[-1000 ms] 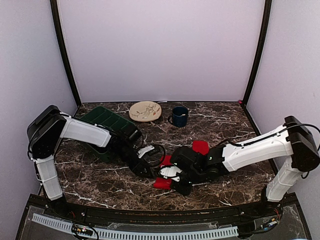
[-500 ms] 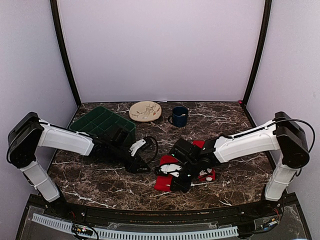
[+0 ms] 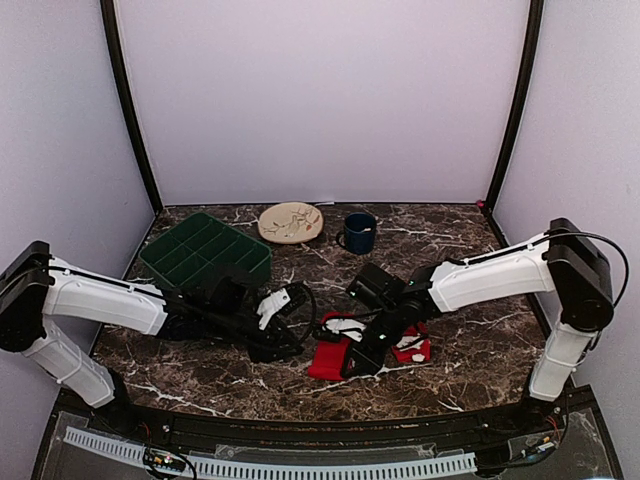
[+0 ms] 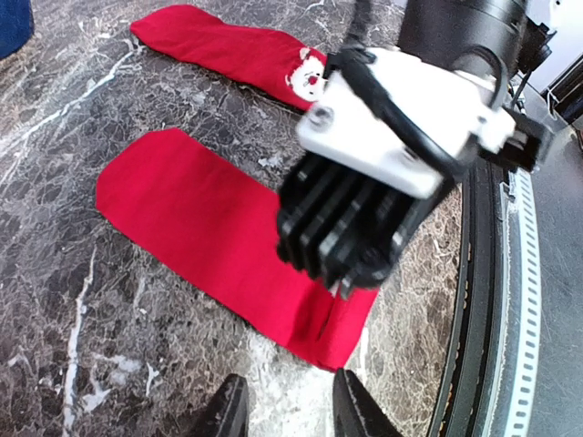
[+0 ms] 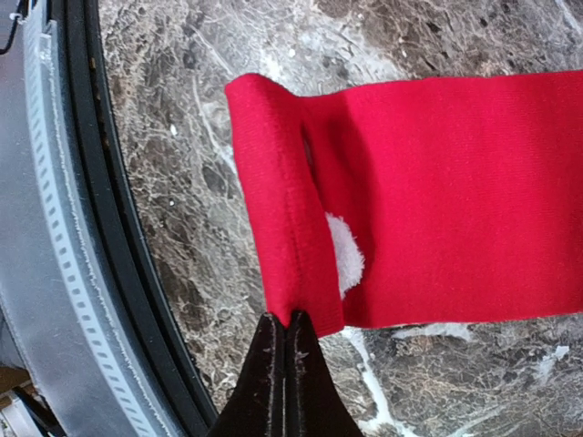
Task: Roll the socks
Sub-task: Roll the sock at the center of the board.
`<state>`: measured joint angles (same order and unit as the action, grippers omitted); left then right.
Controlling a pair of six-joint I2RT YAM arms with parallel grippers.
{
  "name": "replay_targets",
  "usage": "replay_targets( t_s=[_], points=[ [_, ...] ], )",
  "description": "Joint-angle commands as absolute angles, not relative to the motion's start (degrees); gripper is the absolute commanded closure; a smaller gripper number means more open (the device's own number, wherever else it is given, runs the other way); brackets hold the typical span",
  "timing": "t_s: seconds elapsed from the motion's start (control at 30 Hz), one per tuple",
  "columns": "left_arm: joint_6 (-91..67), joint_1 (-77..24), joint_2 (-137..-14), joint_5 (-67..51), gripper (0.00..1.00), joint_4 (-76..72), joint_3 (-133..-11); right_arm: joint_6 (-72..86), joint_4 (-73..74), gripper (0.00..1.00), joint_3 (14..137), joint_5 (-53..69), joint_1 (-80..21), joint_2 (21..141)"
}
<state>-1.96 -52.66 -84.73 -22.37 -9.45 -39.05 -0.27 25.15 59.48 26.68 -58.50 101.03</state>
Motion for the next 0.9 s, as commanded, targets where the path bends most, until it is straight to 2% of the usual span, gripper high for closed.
replay_targets(
  t_s=[0.0,0.27,0.43,0.87],
  points=[
    [-0.07,-54.01,-81.50,-20.63,0.67,-11.37,-37.43,0.00,26.44,1.00,61.67,31.72,-57.12,102.30],
    [4.55,-57.39,-84.02,-20.92,0.67,-8.59,-39.87,0.81,27.64,1.00,62.38,35.14,-55.88,104.81],
    [7.96,-58.38,-85.46,-20.82,0.60,-7.38,-41.24,2.65,26.47,1.00,61.33,37.77,-54.80,105.03],
    [17.70,-60.87,-90.95,-20.32,0.54,0.56,-47.87,5.56,24.36,1.00,59.89,42.75,-52.74,106.09]
  ],
)
